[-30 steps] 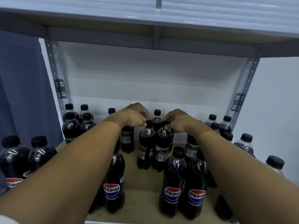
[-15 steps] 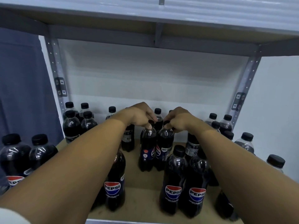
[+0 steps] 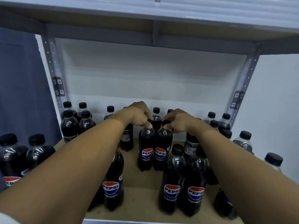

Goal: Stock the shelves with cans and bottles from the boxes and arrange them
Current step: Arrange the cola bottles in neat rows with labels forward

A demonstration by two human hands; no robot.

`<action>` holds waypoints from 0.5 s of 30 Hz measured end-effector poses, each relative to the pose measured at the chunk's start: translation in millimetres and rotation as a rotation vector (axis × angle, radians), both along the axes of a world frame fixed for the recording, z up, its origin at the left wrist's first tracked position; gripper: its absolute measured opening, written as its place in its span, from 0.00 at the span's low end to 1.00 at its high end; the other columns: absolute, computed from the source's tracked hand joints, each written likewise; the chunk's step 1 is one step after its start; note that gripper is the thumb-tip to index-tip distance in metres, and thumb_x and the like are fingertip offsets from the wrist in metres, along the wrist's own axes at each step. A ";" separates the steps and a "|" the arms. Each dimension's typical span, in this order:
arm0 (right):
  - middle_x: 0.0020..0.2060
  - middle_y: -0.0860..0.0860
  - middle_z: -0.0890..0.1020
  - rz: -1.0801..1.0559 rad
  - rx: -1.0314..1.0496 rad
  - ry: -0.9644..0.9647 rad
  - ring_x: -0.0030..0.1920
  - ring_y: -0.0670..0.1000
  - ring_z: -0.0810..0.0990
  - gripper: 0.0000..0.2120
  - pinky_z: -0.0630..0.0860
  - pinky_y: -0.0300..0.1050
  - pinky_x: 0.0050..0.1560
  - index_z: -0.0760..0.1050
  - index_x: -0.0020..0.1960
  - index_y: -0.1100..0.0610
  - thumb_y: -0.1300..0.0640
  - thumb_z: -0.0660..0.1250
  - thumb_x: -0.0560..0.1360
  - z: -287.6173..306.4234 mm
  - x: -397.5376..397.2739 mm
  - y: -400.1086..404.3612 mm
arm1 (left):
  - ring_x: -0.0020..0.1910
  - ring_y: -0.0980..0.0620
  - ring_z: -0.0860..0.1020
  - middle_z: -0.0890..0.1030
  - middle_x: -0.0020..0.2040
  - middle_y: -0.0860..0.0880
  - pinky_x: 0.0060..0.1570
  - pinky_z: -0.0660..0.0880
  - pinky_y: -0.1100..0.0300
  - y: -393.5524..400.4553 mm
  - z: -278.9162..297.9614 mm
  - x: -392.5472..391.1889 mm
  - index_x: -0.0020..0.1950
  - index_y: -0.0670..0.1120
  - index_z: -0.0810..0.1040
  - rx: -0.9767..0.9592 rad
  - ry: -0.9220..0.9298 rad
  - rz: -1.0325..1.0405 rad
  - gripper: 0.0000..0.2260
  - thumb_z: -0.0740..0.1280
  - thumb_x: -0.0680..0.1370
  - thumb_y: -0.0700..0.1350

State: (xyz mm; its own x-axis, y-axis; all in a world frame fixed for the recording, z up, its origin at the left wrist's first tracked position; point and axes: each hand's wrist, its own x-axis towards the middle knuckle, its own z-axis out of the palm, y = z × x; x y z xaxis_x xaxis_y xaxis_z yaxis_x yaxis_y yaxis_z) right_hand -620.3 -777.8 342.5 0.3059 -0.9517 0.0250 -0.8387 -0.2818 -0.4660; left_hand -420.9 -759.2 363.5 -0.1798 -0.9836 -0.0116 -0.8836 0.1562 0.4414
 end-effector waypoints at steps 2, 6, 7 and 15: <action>0.59 0.52 0.78 -0.010 0.008 -0.039 0.59 0.55 0.78 0.21 0.78 0.51 0.61 0.78 0.66 0.57 0.53 0.74 0.76 -1.6 0.9 -0.4 | 0.52 0.50 0.84 0.85 0.56 0.50 0.60 0.79 0.55 -1.9 -3.2 -0.8 0.58 0.51 0.83 0.025 0.033 0.011 0.15 0.80 0.73 0.48; 0.48 0.55 0.83 -0.063 -0.056 0.042 0.48 0.56 0.82 0.18 0.79 0.46 0.49 0.83 0.53 0.60 0.47 0.76 0.73 -2.5 6.1 1.0 | 0.50 0.49 0.84 0.85 0.56 0.48 0.56 0.80 0.56 -1.4 -8.3 -3.8 0.62 0.48 0.82 0.025 -0.007 0.022 0.21 0.80 0.72 0.52; 0.46 0.56 0.83 -0.060 -0.055 0.032 0.46 0.56 0.82 0.16 0.80 0.47 0.49 0.83 0.52 0.61 0.49 0.76 0.74 -3.5 5.7 0.3 | 0.53 0.49 0.83 0.84 0.58 0.48 0.55 0.77 0.58 -0.8 -9.2 -3.8 0.63 0.48 0.82 0.009 -0.020 0.014 0.20 0.79 0.73 0.52; 0.60 0.55 0.75 -0.066 0.125 -0.185 0.54 0.60 0.82 0.19 0.84 0.54 0.49 0.76 0.66 0.57 0.57 0.73 0.76 -4.4 1.6 4.2 | 0.51 0.47 0.85 0.86 0.54 0.48 0.60 0.81 0.50 -9.3 -17.1 7.5 0.59 0.48 0.83 0.077 0.058 -0.029 0.17 0.80 0.72 0.49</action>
State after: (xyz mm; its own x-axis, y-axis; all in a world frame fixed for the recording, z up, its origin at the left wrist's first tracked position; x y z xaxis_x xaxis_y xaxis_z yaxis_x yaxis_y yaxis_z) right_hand -618.7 -773.6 338.2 0.2439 -0.9688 -0.0449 -0.7505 -0.1592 -0.6414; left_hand -413.4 -768.5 346.4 -0.2109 -0.9746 -0.0756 -0.8516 0.1452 0.5037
